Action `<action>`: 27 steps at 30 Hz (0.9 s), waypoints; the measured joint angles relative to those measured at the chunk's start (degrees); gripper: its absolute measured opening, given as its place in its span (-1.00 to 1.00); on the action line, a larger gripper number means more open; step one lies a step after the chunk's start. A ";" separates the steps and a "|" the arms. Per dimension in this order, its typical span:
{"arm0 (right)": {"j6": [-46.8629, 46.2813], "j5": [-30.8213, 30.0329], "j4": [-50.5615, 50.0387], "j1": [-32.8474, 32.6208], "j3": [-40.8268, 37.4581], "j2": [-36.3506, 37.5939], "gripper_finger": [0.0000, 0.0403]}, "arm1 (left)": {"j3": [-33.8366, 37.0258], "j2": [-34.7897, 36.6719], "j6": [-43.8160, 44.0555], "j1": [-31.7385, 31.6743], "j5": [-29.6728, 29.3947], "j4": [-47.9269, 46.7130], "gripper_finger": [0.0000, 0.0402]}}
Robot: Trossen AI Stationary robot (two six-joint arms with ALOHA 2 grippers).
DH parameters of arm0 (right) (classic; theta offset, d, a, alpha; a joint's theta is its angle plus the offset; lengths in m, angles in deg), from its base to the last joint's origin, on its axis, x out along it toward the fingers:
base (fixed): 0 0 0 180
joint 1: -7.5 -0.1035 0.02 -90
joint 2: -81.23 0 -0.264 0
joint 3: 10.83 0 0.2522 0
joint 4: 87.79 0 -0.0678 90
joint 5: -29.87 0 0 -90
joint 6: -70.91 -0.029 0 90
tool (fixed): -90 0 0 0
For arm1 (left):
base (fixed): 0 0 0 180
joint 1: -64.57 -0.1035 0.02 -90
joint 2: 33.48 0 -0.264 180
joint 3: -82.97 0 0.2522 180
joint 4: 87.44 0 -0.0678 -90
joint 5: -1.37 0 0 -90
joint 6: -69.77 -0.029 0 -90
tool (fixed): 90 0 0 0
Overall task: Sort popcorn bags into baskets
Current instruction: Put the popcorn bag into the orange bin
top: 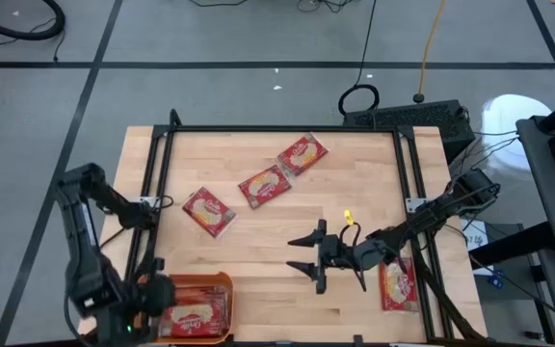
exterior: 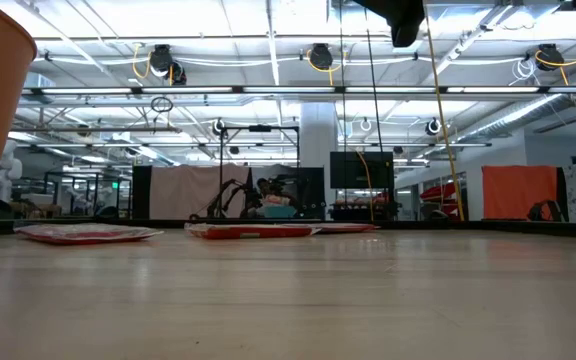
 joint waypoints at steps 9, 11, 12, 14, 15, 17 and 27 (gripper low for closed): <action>-1.32 0.09 -0.29 0.65 0.00 0.00 0.20 | -6.78 -7.74 4.20 0.22 3.15 -8.96 -0.81; -1.72 0.17 -0.48 0.65 0.00 0.00 0.20 | -7.21 -8.77 4.41 -0.30 4.09 -9.99 -0.81; -2.11 0.20 -0.54 0.62 0.00 0.00 0.20 | -7.20 -9.33 4.35 -0.49 4.99 -9.94 -0.81; -3.10 0.20 -1.25 0.62 0.00 0.00 0.20 | -7.19 -10.26 4.33 -0.60 5.59 -9.76 -0.81; -3.51 0.17 -1.96 0.62 0.00 0.00 0.20 | -7.19 -10.68 4.33 -0.58 5.78 -9.75 -0.81; -4.59 0.19 -3.24 0.62 0.00 0.00 0.20 | -7.19 -11.81 4.23 -0.52 5.79 -9.77 -0.81; -7.34 0.02 -3.94 0.62 0.00 0.00 0.20 | -7.17 -16.60 2.33 -0.47 5.12 -9.56 -0.80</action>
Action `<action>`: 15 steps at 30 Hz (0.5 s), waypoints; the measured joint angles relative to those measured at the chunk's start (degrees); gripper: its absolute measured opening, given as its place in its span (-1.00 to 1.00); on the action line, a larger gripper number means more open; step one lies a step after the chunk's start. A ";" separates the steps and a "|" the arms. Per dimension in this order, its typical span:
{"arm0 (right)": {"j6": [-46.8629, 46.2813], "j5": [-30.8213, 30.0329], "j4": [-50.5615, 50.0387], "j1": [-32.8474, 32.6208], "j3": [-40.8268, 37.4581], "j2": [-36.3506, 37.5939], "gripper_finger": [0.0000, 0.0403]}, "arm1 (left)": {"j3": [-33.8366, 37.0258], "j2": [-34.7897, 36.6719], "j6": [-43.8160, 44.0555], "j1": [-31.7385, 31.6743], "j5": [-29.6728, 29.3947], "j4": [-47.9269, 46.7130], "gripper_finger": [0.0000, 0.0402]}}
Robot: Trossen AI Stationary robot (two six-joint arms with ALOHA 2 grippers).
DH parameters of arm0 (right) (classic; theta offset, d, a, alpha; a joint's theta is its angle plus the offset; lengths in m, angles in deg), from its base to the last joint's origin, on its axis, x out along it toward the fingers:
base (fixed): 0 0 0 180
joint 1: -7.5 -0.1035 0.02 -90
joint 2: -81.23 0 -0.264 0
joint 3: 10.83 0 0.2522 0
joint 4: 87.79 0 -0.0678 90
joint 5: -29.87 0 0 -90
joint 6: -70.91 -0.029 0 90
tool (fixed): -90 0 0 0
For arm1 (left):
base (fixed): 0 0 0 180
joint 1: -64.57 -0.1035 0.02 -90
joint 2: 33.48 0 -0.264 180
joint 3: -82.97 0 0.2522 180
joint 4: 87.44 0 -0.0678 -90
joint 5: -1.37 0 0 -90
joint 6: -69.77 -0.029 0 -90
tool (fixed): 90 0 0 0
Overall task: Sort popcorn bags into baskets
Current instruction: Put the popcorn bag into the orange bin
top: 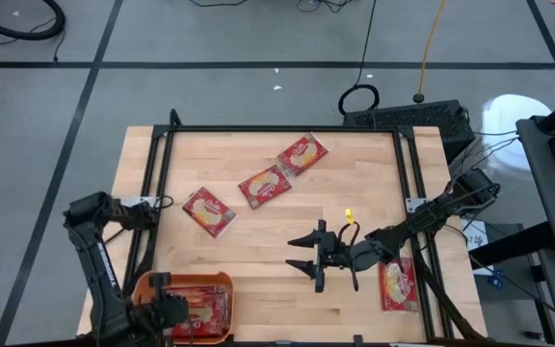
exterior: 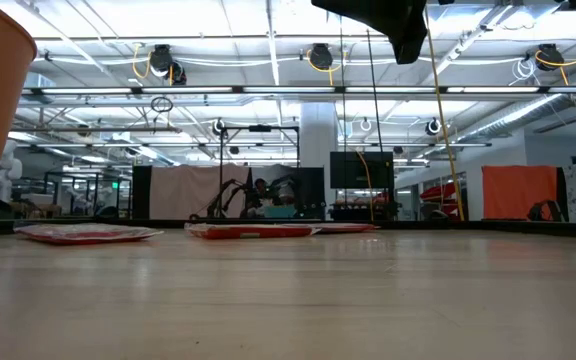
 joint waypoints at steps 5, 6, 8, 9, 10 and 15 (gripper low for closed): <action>-0.20 -0.02 0.11 0.00 0.00 0.00 0.20 | 0.00 -0.45 -0.24 0.00 -0.09 1.25 -0.80; -0.20 -0.02 0.11 0.00 0.00 0.00 0.20 | 0.00 -0.45 -0.22 0.00 -0.19 1.30 -0.80; -0.20 -0.02 0.11 0.00 0.00 0.00 0.20 | 0.00 -0.45 0.21 0.00 -0.26 1.56 -0.80; -0.20 -0.02 0.11 0.00 0.00 0.00 0.20 | 0.00 -0.45 0.21 0.00 -0.24 1.91 -0.80; -0.20 -0.02 0.11 0.00 0.00 0.00 0.20 | 0.00 -0.45 0.19 0.00 -0.26 2.46 -0.80; -0.18 -0.02 0.11 0.00 0.00 0.00 0.20 | 0.00 -0.45 -0.74 0.00 -0.39 5.21 -0.69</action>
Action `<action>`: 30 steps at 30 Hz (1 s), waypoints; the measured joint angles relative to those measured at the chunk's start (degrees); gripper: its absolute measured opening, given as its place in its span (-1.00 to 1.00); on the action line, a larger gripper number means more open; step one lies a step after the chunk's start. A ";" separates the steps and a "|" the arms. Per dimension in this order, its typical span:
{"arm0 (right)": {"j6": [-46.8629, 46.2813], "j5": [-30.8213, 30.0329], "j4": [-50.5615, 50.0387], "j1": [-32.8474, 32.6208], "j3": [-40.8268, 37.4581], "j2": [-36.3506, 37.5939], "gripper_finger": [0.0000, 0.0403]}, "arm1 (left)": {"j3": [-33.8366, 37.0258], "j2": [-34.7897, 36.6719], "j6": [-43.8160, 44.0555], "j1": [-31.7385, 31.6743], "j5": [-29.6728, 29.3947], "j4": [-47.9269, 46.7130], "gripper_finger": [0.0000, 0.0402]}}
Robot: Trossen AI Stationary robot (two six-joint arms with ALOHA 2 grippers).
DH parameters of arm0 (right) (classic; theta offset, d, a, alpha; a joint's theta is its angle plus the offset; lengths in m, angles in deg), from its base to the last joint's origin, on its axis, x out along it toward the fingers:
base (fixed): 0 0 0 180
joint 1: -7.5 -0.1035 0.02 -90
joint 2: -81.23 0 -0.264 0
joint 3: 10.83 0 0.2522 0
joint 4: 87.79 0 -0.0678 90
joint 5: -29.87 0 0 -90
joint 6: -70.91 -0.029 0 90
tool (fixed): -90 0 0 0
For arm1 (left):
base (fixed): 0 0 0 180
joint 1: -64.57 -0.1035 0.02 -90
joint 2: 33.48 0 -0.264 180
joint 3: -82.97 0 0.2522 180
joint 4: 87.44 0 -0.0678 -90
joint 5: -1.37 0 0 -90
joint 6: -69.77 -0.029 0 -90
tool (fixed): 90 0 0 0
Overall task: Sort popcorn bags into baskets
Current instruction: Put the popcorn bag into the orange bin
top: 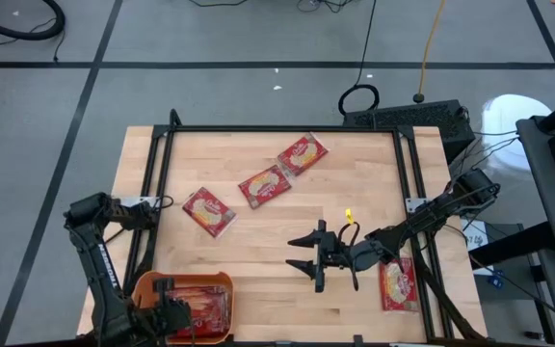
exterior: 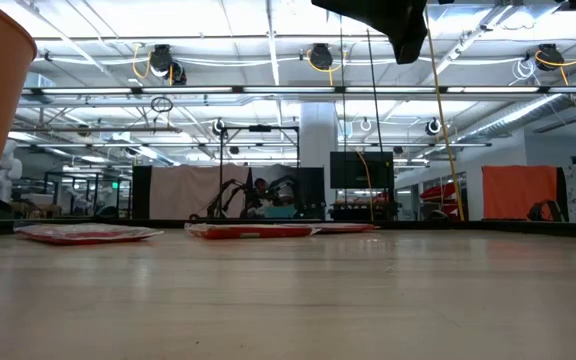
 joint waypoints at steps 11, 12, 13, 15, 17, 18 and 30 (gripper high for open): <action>0.03 0.15 -0.49 0.00 0.00 0.00 0.20 | 0.02 0.00 0.10 0.00 1.36 4.52 -0.39; 0.04 0.17 -0.52 0.00 0.00 0.00 0.20 | 0.02 0.00 -0.36 -0.01 1.30 4.56 -0.39; 0.04 0.17 -0.52 0.00 0.00 0.00 0.20 | 0.02 0.00 -0.56 0.00 1.01 4.34 -0.39; 0.03 0.17 -0.52 0.00 0.00 0.00 0.20 | 0.02 0.00 -0.58 -0.02 -0.38 3.20 -0.39; 0.02 0.17 -0.68 0.00 0.00 0.00 0.20 | 0.04 0.00 -0.58 -0.11 -2.18 1.25 -0.39; 0.04 0.17 -0.73 0.00 0.00 0.00 0.20 | 0.04 0.00 -0.54 -0.24 -3.22 0.03 -0.39; -0.20 0.21 -1.24 -0.37 0.00 0.00 0.20 | 6.96 -0.04 -4.88 -1.01 -4.87 3.08 -0.28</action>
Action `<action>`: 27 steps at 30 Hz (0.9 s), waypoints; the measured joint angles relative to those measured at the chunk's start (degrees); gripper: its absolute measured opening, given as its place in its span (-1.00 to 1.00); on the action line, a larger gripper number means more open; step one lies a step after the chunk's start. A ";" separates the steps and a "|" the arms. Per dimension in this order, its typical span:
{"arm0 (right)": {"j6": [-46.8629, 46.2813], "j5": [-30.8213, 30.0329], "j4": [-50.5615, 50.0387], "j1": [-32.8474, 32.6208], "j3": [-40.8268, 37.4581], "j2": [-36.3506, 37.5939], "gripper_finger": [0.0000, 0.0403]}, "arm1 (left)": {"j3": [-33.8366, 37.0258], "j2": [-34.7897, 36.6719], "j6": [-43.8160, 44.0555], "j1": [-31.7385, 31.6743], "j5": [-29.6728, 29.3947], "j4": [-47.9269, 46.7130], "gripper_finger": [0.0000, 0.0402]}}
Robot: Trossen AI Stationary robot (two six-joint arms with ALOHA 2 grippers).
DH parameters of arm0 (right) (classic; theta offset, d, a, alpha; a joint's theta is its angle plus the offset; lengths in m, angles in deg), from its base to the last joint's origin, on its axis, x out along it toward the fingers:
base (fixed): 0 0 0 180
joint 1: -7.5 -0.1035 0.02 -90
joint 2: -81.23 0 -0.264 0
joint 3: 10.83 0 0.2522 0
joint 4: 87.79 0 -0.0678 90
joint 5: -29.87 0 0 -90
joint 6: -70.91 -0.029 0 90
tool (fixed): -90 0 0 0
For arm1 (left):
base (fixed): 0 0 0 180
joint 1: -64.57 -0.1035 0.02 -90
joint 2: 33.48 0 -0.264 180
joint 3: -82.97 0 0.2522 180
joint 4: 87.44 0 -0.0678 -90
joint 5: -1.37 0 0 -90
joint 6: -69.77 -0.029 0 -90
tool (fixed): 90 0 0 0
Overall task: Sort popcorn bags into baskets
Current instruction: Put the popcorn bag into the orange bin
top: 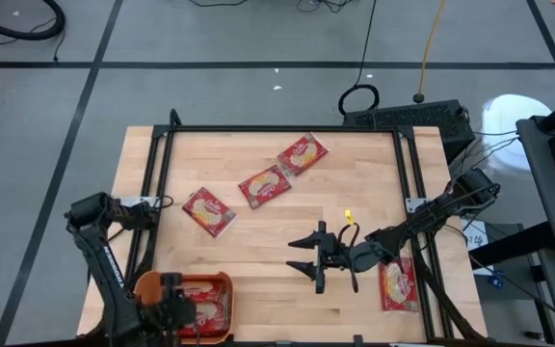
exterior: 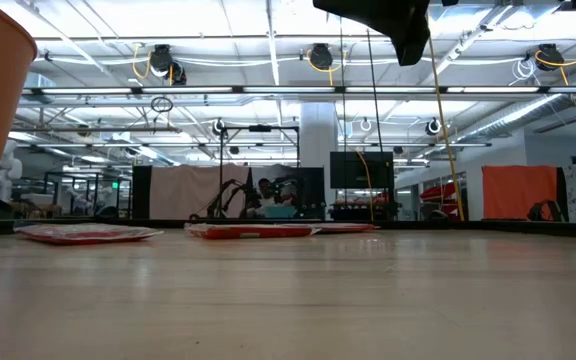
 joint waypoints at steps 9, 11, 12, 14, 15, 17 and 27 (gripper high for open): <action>0.17 0.01 -0.44 -0.13 0.00 0.00 0.20 | 7.19 0.00 -1.45 0.35 0.74 2.36 0.00; 0.25 0.01 -0.51 -0.13 0.00 0.00 0.20 | 8.02 0.00 -1.43 0.10 1.25 2.67 -0.05; 0.32 0.01 -0.57 -0.13 0.00 0.00 0.20 | 8.22 0.00 -1.46 0.09 1.28 2.68 -0.11; 0.42 0.01 -0.56 -0.13 0.00 0.00 0.20 | 8.25 0.00 -1.76 0.09 1.28 2.79 -0.28; 0.45 0.00 -0.56 -0.13 0.00 0.00 0.20 | 8.24 0.00 -1.76 0.08 1.29 2.85 -0.38; 0.65 0.01 -0.60 -0.13 0.00 0.00 0.20 | 7.85 0.00 -2.17 0.09 1.33 2.64 -0.60; 0.66 0.00 -1.15 -0.13 0.00 0.00 0.20 | -2.39 0.70 -3.27 0.26 1.60 -5.87 -0.84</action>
